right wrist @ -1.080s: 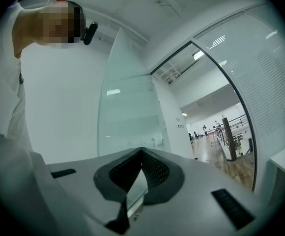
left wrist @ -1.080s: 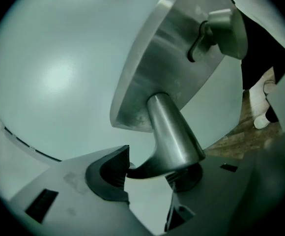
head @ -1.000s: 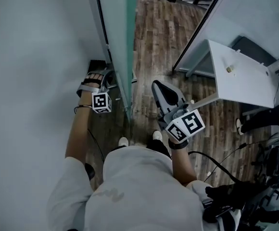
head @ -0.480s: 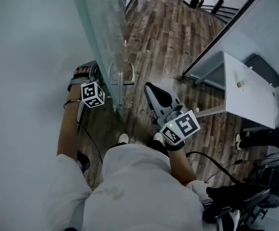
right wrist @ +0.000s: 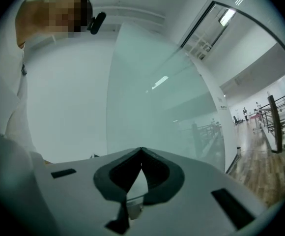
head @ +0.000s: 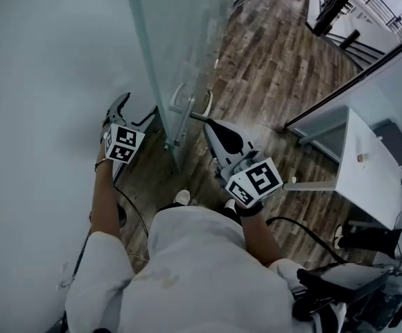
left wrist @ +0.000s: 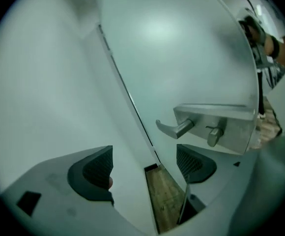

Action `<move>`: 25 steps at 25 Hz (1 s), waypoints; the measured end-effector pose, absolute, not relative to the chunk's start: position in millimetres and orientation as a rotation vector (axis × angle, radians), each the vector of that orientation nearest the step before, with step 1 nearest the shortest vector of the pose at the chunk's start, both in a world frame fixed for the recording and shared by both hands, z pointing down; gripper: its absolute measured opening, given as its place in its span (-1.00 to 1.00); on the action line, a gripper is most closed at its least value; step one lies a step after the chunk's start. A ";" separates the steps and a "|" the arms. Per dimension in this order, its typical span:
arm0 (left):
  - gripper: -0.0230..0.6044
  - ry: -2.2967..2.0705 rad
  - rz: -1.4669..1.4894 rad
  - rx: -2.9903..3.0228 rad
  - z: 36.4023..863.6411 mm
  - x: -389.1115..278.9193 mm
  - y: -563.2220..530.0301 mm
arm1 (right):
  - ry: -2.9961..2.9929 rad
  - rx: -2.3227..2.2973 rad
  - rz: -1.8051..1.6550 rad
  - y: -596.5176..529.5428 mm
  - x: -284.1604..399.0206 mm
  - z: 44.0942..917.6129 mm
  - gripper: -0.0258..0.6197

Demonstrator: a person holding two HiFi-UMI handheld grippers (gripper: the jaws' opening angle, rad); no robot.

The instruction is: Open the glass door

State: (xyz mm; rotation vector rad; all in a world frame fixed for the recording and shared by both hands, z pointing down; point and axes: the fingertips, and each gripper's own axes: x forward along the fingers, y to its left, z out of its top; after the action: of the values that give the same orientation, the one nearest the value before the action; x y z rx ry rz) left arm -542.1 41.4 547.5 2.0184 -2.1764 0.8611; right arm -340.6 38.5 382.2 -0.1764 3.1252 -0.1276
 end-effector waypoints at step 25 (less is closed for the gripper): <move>0.04 -2.526 -0.040 1.637 490.7 -573.4 188.0 | 3.654 0.154 0.713 26.6 -489.3 552.1 -0.56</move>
State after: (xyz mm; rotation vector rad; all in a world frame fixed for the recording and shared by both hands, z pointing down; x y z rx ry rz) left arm -573.4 188.0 490.7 1.6368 -2.5259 -0.0398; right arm -489.3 26.6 552.1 0.1536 3.6543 0.7126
